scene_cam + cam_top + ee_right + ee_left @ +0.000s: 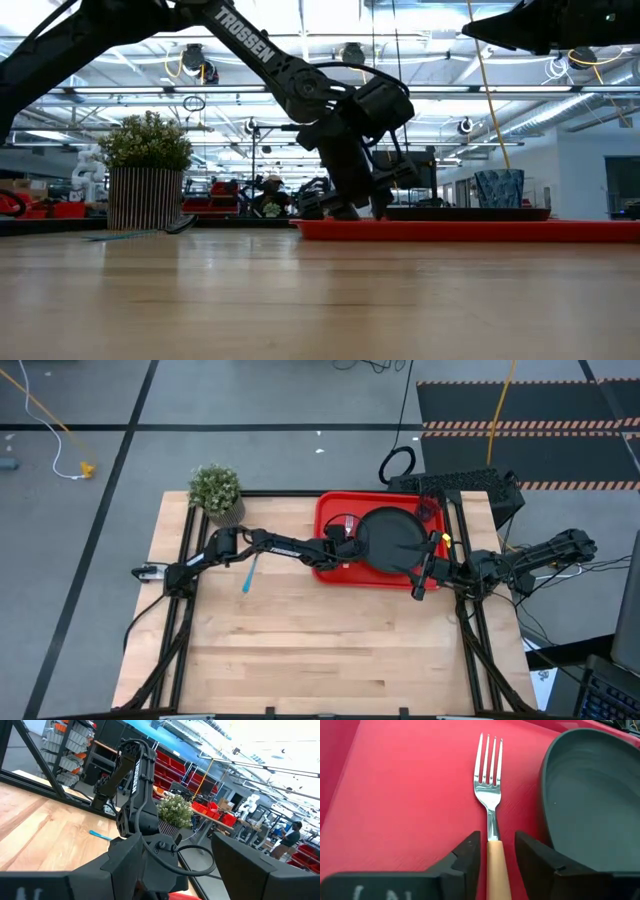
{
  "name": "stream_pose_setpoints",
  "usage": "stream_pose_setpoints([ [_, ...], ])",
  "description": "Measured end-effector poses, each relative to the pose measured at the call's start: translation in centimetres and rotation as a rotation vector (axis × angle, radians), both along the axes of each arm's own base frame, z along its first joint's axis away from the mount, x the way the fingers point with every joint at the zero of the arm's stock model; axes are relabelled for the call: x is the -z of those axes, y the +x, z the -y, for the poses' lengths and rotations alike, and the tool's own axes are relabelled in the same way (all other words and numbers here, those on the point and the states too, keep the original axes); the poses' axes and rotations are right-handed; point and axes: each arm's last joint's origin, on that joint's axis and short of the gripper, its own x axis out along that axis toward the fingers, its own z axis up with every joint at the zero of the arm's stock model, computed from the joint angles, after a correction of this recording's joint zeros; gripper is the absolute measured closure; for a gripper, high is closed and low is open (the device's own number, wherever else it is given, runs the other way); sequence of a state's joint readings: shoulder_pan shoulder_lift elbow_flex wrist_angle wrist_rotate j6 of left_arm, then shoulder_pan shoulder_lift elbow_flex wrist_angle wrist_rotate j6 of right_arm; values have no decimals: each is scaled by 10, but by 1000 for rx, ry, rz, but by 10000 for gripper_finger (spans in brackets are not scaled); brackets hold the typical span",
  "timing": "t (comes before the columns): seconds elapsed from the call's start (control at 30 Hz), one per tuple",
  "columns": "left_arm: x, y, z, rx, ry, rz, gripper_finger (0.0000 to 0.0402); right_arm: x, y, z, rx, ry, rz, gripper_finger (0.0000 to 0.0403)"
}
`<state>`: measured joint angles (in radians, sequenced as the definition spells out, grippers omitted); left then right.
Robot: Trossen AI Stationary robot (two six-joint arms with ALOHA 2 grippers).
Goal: Pick and place plate/cup/fork/spoon on tray
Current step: Put the yellow fork to the left of the black plate on the red tray
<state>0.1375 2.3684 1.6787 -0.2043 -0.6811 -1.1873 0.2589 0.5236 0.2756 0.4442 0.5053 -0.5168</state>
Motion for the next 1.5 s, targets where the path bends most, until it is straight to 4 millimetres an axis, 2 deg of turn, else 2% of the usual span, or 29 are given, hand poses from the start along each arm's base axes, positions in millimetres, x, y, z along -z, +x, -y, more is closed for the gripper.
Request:
stream_pose_setpoints([
  [0.27,-7,2,1,23,19,20,249,1,0,0,0,-2,-8,172],
  [0.5,-39,-5,6,91,58,-54,248,3,0,0,0,-8,-35,172],
  [0.57,-50,-8,12,124,73,-88,248,4,0,0,0,-10,-44,172],
  [0.67,-56,-12,23,175,83,-155,251,6,0,0,-1,-10,-56,172],
  [0.77,-53,-15,32,220,51,-215,265,6,1,0,-1,-10,-59,172],
  [0.97,-51,-16,35,317,-33,-238,305,6,1,0,-4,-9,-59,172],
  [1.23,-47,-16,35,298,-75,-215,331,6,1,0,-4,-9,-57,172],
  [1.5,-42,-19,37,276,-85,-252,341,6,1,0,-8,-9,-57,172],
])
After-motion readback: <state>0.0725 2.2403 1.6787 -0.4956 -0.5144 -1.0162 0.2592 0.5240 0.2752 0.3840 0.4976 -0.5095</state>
